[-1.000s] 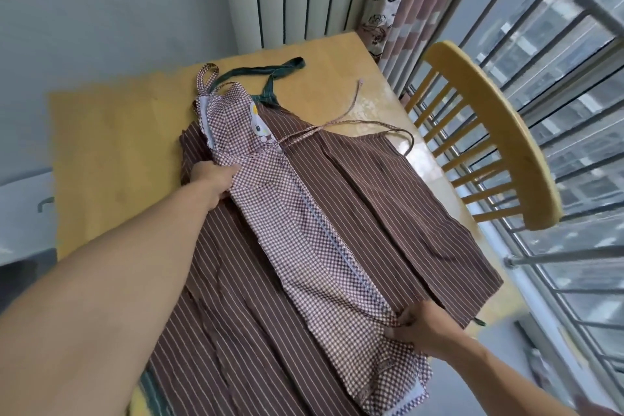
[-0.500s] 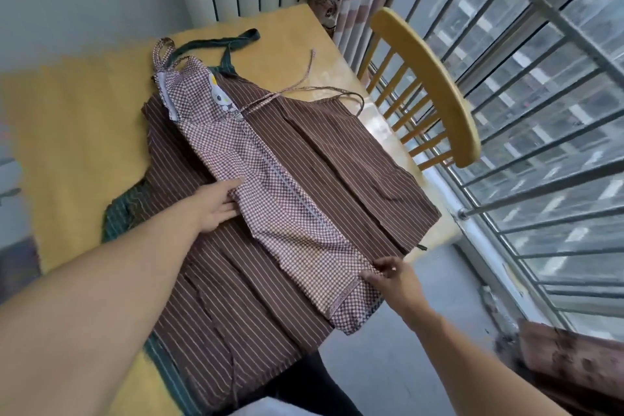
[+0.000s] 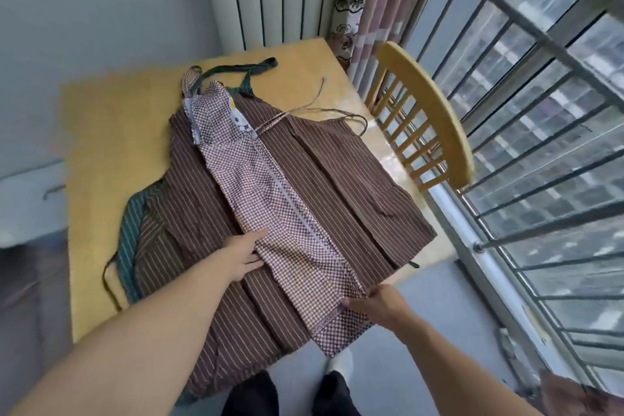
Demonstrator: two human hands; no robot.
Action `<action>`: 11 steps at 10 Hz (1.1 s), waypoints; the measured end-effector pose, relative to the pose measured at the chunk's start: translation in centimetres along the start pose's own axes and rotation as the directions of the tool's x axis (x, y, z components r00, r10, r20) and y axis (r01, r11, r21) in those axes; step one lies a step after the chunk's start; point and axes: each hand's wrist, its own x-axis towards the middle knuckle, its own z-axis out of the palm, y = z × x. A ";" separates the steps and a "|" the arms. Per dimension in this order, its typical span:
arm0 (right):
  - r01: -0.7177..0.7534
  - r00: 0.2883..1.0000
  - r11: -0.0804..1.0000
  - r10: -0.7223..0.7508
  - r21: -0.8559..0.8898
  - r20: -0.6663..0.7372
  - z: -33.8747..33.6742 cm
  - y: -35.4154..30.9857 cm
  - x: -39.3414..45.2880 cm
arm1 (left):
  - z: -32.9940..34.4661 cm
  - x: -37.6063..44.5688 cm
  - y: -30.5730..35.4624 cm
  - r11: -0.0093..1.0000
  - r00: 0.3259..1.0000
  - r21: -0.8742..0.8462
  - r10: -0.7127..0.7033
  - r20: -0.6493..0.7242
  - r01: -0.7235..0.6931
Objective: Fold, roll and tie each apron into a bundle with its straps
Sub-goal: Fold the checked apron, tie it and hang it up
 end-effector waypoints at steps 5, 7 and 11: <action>0.251 0.888 0.965 -0.201 -0.069 0.414 -4.2 -2.5 -6.1 | 5.2 -9.6 -12.0 0.946 0.950 0.235 -0.265 0.166 0.223; 0.524 0.480 0.851 -0.261 -0.035 0.838 -7.0 -8.5 -11.9 | 2.6 -12.9 -13.0 0.729 0.923 0.644 -0.374 0.092 0.231; 0.445 0.819 0.872 -0.489 0.204 0.302 -4.2 -20.8 -7.1 | -3.7 -10.8 -3.2 0.935 0.940 -0.284 0.276 0.201 -0.214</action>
